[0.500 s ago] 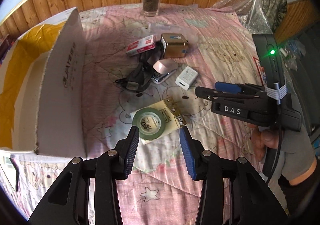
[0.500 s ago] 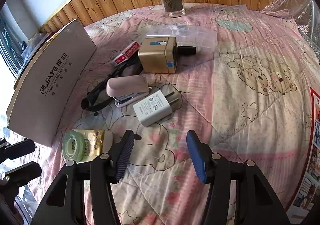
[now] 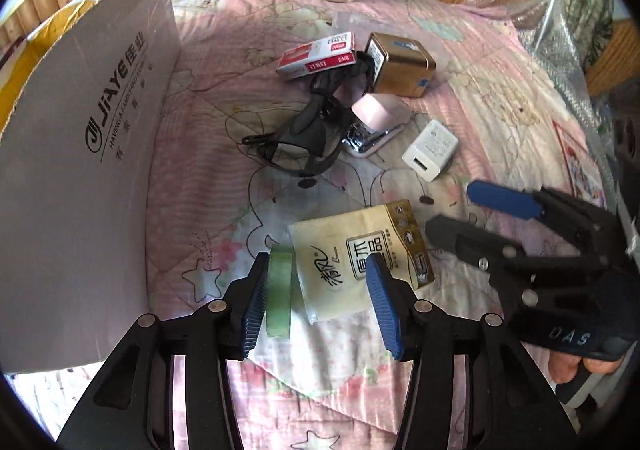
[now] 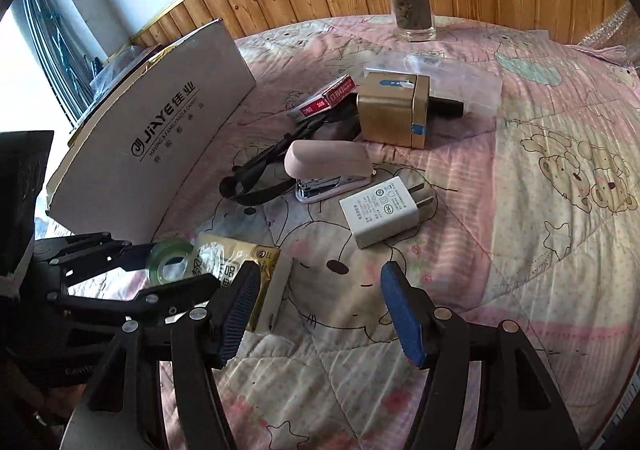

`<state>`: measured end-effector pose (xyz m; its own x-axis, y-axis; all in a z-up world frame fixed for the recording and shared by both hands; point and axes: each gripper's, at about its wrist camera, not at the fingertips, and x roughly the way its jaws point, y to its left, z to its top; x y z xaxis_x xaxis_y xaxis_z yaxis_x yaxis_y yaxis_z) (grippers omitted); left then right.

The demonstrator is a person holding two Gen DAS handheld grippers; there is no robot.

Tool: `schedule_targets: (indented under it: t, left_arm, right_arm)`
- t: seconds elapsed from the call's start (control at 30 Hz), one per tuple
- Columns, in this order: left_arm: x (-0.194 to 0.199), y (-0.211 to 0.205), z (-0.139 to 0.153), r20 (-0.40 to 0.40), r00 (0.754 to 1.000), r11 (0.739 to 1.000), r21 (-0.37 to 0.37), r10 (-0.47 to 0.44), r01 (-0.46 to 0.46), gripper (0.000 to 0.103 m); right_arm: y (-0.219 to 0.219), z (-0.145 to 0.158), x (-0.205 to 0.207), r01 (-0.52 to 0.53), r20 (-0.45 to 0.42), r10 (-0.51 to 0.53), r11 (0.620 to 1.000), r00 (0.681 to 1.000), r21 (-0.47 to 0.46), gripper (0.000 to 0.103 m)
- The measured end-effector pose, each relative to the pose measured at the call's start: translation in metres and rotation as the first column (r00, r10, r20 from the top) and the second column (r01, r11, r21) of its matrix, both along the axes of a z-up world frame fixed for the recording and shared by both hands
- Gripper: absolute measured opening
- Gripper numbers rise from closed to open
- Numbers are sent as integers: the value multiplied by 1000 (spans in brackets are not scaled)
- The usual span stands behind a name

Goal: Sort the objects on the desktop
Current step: 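Grasp the green tape roll with the left tool while the right tool grasps the beige tissue pack, then carry the tape roll and tissue pack over the white box with both tools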

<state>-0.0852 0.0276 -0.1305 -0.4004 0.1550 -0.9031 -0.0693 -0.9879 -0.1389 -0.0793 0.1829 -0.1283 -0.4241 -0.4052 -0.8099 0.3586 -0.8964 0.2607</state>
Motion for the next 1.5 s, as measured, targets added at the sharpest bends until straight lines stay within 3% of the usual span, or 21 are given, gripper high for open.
schedule_targets:
  t: [0.17, 0.33, 0.5, 0.67, 0.73, 0.87, 1.07, 1.1, 1.13, 1.2, 1.23, 1.4, 1.5]
  left_arm:
    - [0, -25, -6, 14, 998, 993, 105, 53, -55, 51]
    - [1, -51, -11, 27, 993, 979, 165, 115, -118, 51]
    - [0, -62, -15, 31, 991, 976, 171, 131, -134, 51]
    - [-1, -62, -14, 23, 992, 973, 191, 125, -127, 47]
    - [0, -62, -13, 21, 992, 969, 213, 125, -127, 46]
    - [1, -62, -14, 25, 992, 950, 287, 122, -124, 46]
    - [1, -56, -12, 19, 993, 920, 372, 121, -119, 46]
    - [1, -55, -12, 19, 992, 923, 364, 126, -124, 44]
    - [0, -54, -13, 23, 990, 928, 346, 139, -139, 30]
    - [-3, -58, -15, 44, 987, 922, 351, 156, -162, 15]
    - [-2, -60, -15, 47, 986, 914, 371, 157, -163, 14]
    - [1, -55, -13, 46, 992, 914, 384, 120, -128, 14]
    - [0, -44, -19, 65, 994, 914, 393, 84, -103, 24]
  right_arm:
    - [-4, 2, 7, -119, -8, 119, 993, 993, 22, 69]
    - [-23, 10, 18, -265, -68, 273, 958, 960, 106, 79]
    - [-60, 9, 22, -420, -113, 452, 879, 885, 227, 80]
    - [-95, -14, 16, -490, -115, 561, 791, 820, 366, 82]
    - [-96, -20, 13, -501, -121, 574, 784, 810, 368, 82]
    - [-78, -22, -3, -478, -58, 505, 843, 861, 248, 71]
    - [-48, -19, 0, -411, -36, 424, 893, 905, 182, 65]
    - [-45, -18, 1, -401, -36, 413, 898, 910, 179, 64]
    - [-43, -18, 4, -389, -39, 402, 904, 915, 179, 63]
    - [-41, -16, 13, -368, -39, 382, 910, 923, 193, 62]
    - [-41, -17, 15, -357, -38, 371, 912, 928, 204, 60]
    - [-25, -15, 19, -274, -14, 284, 938, 959, 214, 55]
    - [-18, -16, 32, -238, -11, 247, 943, 969, 234, 54]
